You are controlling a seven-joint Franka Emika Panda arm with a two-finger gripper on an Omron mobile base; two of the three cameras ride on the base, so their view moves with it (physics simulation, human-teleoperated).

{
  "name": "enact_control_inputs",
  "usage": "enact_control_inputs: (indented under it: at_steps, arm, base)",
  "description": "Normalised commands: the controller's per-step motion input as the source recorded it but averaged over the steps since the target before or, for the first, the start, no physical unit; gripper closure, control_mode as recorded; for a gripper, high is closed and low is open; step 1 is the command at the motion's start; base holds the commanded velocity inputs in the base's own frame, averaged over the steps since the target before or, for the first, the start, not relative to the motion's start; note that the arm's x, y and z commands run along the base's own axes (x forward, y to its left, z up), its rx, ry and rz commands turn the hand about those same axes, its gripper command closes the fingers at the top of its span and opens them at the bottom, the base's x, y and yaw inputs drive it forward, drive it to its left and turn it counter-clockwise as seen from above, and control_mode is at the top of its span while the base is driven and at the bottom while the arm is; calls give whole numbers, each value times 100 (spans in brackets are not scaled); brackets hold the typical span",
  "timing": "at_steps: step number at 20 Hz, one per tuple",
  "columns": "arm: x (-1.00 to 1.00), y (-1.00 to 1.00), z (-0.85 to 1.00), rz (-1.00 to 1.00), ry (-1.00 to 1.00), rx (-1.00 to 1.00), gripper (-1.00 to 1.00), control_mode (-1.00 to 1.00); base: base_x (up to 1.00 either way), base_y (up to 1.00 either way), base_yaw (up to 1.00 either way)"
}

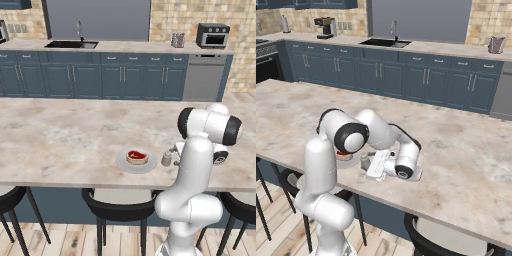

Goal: Retrieve the shaker from the cabinet and place it next the steak on a plate on the dining table.

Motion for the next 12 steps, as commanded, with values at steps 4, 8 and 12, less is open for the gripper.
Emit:
enact_control_inputs:
  at_steps: [4, 8, 12]
  arm:
    - [-15, -30, 0, 0, -10, 3, -100, -100]
    - [-18, -47, 21, 0, -10, 8, -100, -100]
    - [-4, -34, 41, 0, -9, 6, -100, -100]
  base:
    - [0, 0, 0]
    - [0, 0, 0]
    - [0, 0, 0]
